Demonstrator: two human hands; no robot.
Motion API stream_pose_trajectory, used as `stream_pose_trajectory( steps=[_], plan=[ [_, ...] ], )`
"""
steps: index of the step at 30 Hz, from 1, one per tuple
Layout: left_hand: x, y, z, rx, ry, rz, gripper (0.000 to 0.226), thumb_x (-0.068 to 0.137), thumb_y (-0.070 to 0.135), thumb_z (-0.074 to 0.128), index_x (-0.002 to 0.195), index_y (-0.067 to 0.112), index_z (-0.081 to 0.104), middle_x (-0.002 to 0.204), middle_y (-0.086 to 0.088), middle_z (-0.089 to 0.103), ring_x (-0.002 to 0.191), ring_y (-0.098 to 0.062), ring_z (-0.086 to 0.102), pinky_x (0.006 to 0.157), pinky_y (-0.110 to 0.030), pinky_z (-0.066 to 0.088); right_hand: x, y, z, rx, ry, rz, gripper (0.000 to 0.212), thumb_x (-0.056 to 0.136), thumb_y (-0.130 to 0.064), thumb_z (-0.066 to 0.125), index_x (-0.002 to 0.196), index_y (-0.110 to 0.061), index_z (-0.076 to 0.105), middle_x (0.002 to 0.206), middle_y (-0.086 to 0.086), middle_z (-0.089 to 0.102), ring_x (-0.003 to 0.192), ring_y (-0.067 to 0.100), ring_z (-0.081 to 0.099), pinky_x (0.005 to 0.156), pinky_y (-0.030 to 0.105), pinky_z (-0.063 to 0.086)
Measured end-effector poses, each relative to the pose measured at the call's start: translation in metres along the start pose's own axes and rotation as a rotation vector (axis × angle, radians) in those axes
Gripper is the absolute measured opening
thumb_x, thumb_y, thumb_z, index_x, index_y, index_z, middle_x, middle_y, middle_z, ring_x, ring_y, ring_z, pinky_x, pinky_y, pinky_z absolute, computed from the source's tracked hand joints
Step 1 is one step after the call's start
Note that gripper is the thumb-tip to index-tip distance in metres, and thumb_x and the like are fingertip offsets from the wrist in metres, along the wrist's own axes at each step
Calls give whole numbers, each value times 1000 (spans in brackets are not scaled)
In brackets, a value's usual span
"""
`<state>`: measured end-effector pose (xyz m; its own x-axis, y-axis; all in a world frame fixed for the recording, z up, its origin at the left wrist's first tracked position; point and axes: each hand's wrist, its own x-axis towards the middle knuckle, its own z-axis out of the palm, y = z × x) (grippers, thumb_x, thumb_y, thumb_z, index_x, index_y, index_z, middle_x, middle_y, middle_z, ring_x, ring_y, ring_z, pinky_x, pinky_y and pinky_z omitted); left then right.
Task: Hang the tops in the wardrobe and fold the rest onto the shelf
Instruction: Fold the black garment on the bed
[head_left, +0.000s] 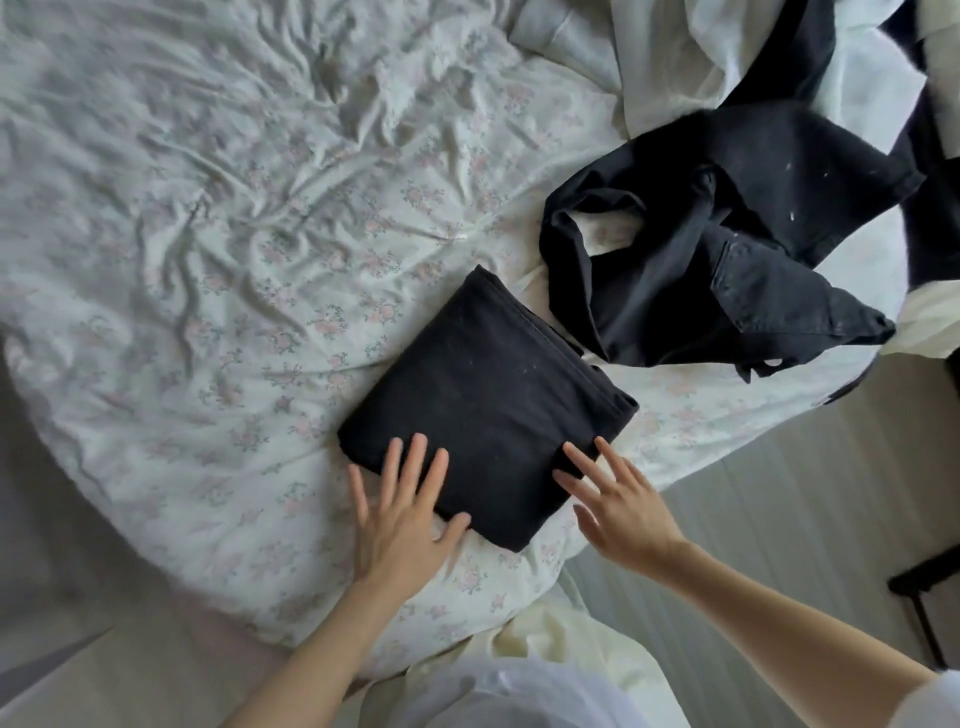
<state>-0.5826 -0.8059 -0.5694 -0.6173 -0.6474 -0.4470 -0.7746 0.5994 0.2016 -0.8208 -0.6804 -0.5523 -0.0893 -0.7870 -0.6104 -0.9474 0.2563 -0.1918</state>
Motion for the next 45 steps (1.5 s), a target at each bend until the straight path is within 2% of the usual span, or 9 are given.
stream_pose_trajectory(
  steps=[2,5,9,13,16,21,31,39,45],
  plan=[
    [5,-9,-8,-222,53,-258,75,88,56,47,150,23,18,159,-10,5,146,-33,3,112,-58,14,16,-6,-26,123,309,45,28,88,-24,55,113,-18,67,118,4,64,108,32,60,85,40,47],
    [24,-7,-23,-685,119,-624,89,87,46,59,152,20,5,159,-11,2,146,-30,0,114,-51,19,57,-18,-62,173,641,46,32,80,-14,62,112,-11,66,109,8,63,100,29,60,78,40,47],
    [42,8,-32,-1081,277,-848,90,86,38,65,151,22,6,158,-5,12,145,-21,12,116,-44,23,107,-29,-89,178,465,4,66,87,-33,60,146,-27,31,147,15,32,138,38,26,105,55,29],
    [52,22,-28,-1244,395,-970,95,84,33,69,152,22,2,158,-1,9,145,-20,14,115,-46,27,134,-18,-93,126,215,-62,83,86,-52,56,145,-50,-3,158,3,-1,144,34,5,108,55,31],
    [62,37,-27,-1256,443,-1010,97,84,34,69,151,26,-1,158,-3,7,143,-22,17,111,-40,30,139,-9,-94,161,199,-62,87,83,-56,58,143,-53,-5,157,-1,-4,138,33,21,91,45,48],
    [60,53,-22,-1285,466,-1100,95,84,41,67,149,38,-3,155,-7,15,133,-27,37,103,-44,41,137,-13,-86,191,262,-28,81,86,-57,52,147,-44,1,155,7,10,126,37,38,91,47,46],
    [65,61,-39,-1332,534,-1173,66,101,31,39,152,24,-3,157,-12,13,137,-30,32,104,-42,34,130,-43,-95,227,375,41,53,98,-36,42,147,-24,26,135,14,38,104,33,53,81,43,49],
    [69,61,-80,-1043,656,-1001,66,99,28,42,152,19,3,145,-21,29,117,-36,46,92,-42,43,113,-42,-106,399,439,-5,48,100,-24,39,146,-19,29,141,16,33,94,31,57,71,33,47],
    [87,41,-53,-734,433,-847,83,94,35,50,151,21,-9,154,-23,2,132,-39,31,98,-50,43,134,-28,-90,332,386,25,62,98,-33,41,151,-25,10,153,11,17,129,33,39,102,45,40]
  ],
)
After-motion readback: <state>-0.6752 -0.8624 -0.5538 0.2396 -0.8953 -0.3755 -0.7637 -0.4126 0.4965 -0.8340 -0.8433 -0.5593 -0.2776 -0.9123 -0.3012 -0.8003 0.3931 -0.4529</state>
